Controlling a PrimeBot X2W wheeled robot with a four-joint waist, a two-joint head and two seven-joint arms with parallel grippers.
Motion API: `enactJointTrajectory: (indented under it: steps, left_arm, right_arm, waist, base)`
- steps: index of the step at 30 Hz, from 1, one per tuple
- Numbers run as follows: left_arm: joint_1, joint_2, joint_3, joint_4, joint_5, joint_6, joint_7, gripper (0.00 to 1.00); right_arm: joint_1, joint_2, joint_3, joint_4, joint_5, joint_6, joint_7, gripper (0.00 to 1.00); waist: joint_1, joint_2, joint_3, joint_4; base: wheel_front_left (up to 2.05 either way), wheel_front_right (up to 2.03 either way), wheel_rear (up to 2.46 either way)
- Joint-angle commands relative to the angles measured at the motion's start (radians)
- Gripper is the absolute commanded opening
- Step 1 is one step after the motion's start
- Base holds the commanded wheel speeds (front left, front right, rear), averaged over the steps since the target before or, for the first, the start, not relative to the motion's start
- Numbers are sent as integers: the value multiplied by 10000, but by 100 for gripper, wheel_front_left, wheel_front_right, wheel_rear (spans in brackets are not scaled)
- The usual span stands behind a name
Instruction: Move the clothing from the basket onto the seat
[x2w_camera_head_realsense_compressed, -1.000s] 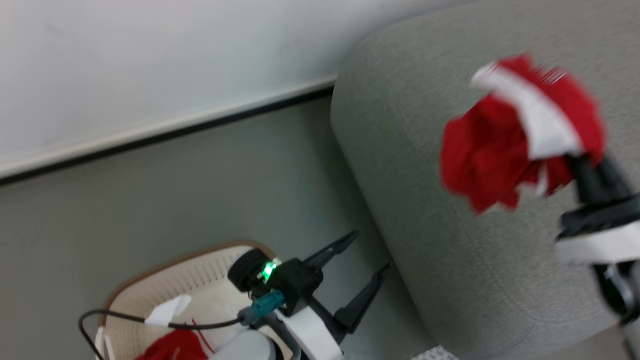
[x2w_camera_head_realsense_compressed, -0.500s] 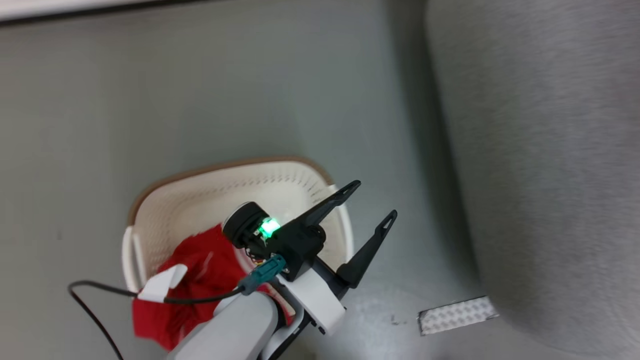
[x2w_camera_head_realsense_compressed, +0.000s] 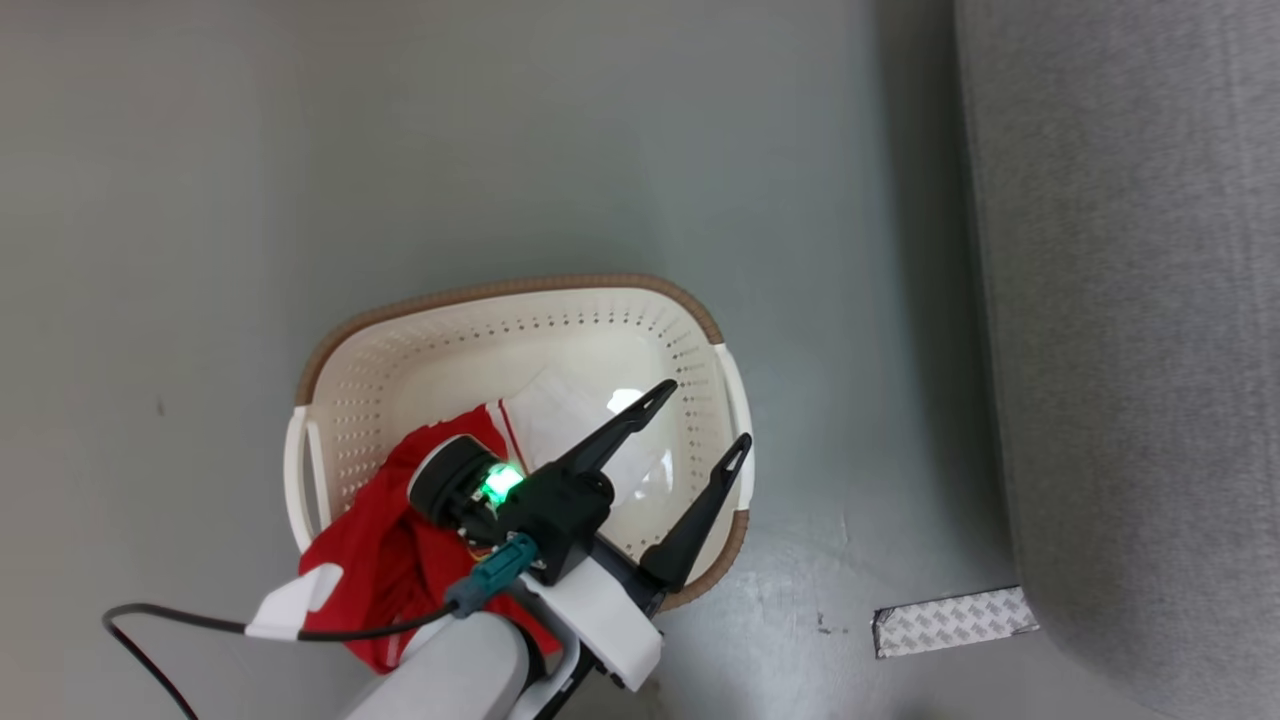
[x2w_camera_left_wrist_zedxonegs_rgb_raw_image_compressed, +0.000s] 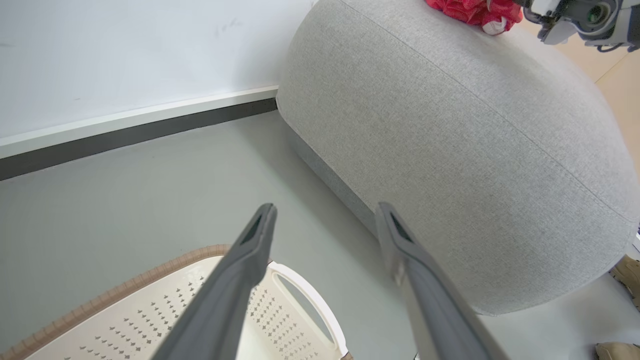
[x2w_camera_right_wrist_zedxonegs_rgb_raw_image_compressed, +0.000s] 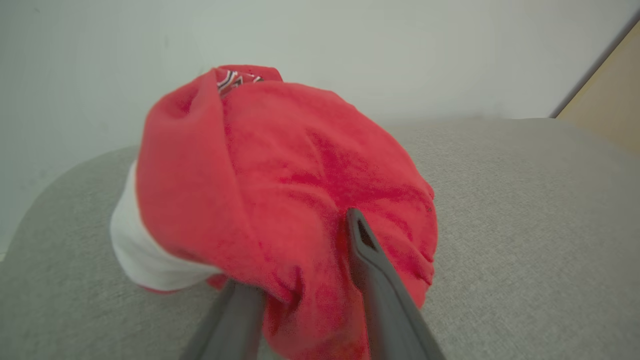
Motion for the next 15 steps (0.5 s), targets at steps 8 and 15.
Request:
enactJointTrajectory:
  steps: [8, 15]
  left_arm:
    - [476, 104, 242, 185, -490, 137, -346, 100]
    - [1190, 124, 642, 638, -968, 340, -910, 100]
  right_arm:
    - [944, 65, 1112, -463, -36, -28, 0, 100]
    - [3011, -377, 2386, -2331, 666, -28, -2, 100]
  waist:
    - [-2, 0, -1400, -519]
    - [-2, 0, -3119, -496]
  base:
    - [0, 0, 0]
    - [0, 0, 0]
